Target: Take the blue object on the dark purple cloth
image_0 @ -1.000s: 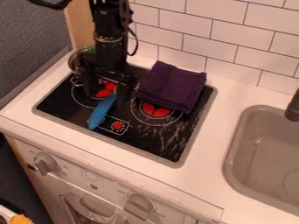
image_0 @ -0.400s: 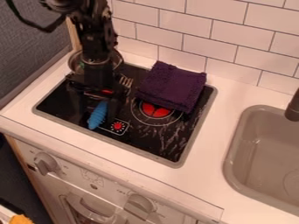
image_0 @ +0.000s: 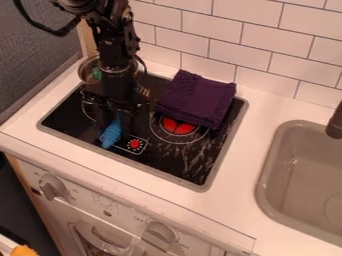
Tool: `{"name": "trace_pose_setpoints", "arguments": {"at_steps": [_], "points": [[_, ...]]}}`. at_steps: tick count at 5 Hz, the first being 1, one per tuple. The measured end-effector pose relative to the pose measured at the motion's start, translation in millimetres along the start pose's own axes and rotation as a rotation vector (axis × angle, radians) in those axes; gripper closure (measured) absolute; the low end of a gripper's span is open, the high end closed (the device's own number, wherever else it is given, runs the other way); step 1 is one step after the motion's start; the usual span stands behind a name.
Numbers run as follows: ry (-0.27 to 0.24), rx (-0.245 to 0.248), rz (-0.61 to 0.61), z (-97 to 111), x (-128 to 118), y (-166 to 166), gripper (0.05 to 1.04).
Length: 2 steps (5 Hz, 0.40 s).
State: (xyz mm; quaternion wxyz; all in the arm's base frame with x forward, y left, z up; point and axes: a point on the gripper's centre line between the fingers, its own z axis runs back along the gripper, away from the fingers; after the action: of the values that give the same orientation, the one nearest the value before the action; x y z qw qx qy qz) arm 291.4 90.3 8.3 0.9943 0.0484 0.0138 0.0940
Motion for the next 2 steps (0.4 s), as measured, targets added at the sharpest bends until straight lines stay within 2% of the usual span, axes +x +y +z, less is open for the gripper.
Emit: {"name": "trace_pose_setpoints", "arguments": {"at_steps": [1,2], "points": [[0.002,0.002,-0.023,4.5,-1.8,-6.4,0.662],[-0.034,0.022,-0.013,33.5,3.9,-14.5,0.662]]}}
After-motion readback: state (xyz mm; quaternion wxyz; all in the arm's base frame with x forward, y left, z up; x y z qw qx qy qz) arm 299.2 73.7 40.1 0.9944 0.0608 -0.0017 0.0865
